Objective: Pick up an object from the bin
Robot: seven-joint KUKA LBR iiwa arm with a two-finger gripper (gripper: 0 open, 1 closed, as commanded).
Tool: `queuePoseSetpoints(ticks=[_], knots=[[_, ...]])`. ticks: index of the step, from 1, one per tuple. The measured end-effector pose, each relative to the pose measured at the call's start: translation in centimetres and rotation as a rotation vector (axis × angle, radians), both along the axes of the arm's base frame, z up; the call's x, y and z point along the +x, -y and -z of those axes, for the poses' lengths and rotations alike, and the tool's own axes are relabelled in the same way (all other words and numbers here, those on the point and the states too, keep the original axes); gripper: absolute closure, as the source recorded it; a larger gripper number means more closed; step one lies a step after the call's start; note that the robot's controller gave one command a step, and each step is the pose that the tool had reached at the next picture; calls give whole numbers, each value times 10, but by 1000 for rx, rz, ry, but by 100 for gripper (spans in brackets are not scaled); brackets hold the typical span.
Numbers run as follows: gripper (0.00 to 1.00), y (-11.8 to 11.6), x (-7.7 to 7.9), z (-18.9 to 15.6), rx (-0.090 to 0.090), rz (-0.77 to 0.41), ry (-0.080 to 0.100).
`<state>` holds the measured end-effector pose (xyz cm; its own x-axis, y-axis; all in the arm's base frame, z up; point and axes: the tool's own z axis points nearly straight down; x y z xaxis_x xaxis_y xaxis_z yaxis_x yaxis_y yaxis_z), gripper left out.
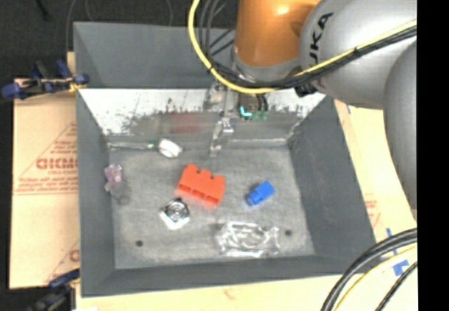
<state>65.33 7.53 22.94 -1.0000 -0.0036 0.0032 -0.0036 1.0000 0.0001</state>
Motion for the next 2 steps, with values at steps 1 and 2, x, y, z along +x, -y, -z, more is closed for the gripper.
queuePoseSetpoints(ticks=[1, 2], knots=[[0, -5, -52, 143, -1, -61, 12], [100, -6, -54, 145, 1, -59, 8]])
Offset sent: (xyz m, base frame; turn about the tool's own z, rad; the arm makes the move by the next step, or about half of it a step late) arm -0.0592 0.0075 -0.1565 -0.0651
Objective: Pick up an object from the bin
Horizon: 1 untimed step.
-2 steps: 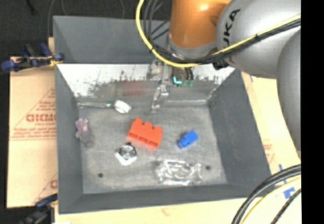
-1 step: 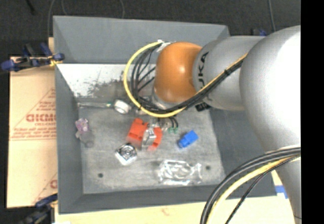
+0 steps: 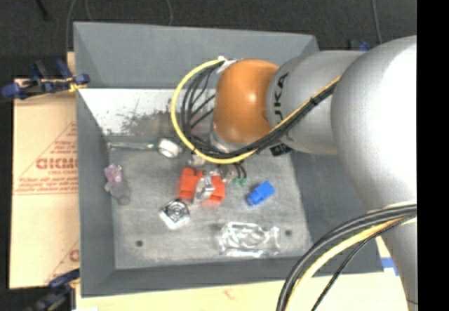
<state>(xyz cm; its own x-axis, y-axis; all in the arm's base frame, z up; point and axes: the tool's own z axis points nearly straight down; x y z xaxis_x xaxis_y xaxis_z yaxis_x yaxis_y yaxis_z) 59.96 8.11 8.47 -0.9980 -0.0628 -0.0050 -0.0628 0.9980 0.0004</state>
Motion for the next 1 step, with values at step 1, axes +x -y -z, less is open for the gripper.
queuePoseSetpoints(ticks=[1], knots=[[100, 11, 1, -159, -2, 0, 8]])
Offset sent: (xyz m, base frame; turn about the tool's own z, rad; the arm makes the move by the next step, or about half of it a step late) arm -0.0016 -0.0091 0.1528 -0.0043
